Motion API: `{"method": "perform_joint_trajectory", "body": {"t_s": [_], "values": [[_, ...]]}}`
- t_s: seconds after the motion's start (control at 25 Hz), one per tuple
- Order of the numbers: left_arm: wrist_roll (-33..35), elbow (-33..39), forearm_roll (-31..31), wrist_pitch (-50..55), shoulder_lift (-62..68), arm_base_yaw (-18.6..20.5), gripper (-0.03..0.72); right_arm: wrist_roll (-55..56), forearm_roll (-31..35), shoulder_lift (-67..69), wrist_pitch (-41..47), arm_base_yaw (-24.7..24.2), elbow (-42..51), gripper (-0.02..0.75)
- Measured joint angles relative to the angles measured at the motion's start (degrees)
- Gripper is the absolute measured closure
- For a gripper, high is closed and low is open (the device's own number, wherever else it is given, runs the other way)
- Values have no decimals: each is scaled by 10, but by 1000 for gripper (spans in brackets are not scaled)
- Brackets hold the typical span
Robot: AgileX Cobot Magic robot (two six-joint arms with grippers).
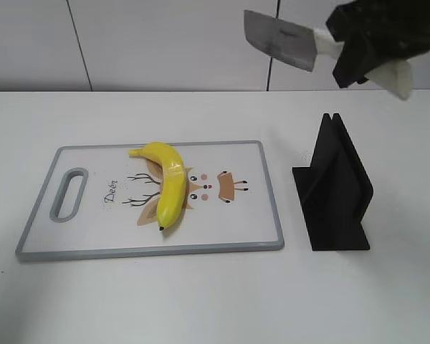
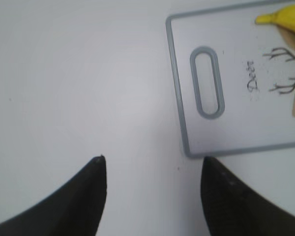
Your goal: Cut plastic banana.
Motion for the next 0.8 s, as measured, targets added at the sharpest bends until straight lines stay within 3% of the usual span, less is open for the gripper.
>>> {"method": "perform_joint_trajectory", "body": {"t_s": [0.28, 0.56, 0.8], "values": [[0, 181, -1, -41, -137, 0, 121, 177, -105, -115, -123, 0, 182, 569], [0, 334, -2, -112, -313, 0, 130, 203, -93, -134, -156, 0, 261, 569], [0, 409, -8, -104, -497, 0, 134, 224, -77, -134, -176, 0, 275, 569]]}}
